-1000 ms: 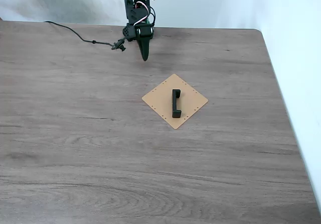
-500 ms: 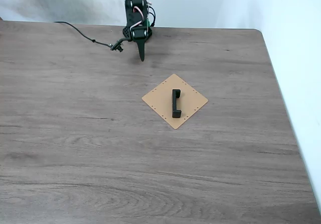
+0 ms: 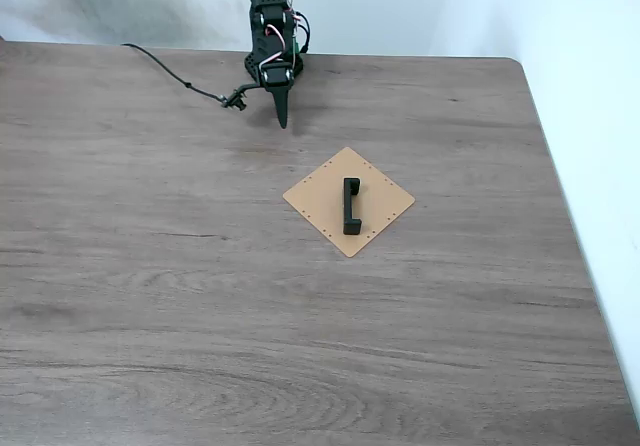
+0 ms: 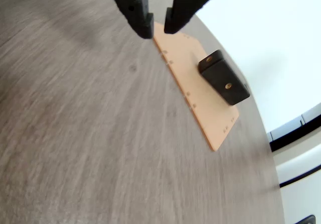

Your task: Grasp a black block and then place it on the board.

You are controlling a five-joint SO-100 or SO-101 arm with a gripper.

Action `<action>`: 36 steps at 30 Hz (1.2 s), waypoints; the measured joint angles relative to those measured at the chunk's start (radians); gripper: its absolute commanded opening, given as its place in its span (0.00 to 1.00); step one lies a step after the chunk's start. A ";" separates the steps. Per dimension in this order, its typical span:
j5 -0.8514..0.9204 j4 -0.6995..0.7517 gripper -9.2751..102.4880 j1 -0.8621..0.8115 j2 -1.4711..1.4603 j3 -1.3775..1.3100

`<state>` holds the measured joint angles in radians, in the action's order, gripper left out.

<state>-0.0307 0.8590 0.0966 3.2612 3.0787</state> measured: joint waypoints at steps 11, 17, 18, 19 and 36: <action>-0.017 0.048 0.08 0.002 0.098 0.015; -0.017 0.048 0.08 0.002 0.098 0.015; -0.017 0.048 0.08 0.002 0.098 0.015; -0.017 0.048 0.08 0.002 0.098 0.015; -0.017 0.048 0.08 -0.005 0.098 0.015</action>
